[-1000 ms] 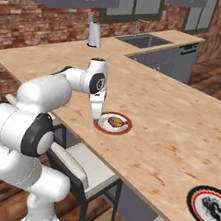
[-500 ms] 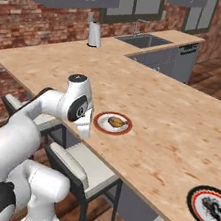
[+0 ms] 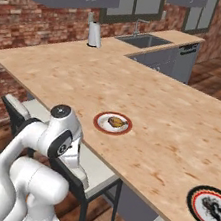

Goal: Take the chicken drumsticks from the pan and place one on each plate on the dining counter.

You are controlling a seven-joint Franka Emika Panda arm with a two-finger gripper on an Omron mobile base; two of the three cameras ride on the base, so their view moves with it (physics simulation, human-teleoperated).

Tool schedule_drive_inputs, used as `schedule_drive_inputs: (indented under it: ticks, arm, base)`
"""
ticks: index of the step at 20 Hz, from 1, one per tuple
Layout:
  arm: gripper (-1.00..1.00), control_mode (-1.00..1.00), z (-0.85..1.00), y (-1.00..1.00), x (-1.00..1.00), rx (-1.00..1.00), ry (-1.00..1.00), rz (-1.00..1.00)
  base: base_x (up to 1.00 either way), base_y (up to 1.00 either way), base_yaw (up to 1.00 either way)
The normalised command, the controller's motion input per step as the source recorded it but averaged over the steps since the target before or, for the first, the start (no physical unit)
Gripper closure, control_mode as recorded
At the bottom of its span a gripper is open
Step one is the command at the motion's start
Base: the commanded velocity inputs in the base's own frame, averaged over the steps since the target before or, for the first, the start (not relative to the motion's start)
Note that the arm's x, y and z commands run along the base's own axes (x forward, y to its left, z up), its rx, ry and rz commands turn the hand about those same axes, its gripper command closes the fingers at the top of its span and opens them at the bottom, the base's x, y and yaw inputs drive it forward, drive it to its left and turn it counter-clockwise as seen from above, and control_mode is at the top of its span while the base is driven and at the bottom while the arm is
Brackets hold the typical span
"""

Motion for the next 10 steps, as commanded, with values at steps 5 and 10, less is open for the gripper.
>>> schedule_drive_inputs:
  ticks: [5, 10]
  arm:
    - [-1.0, 1.0, -0.18, -0.01, -0.1, 0.0, 0.15, -0.05]
    - [-1.0, 1.0, 0.0, 0.0, 0.0, 0.0, 0.0, 0.0]
  base:
    - [-0.11, -0.04, -0.03]
    - [-0.8, -0.42, -0.27]
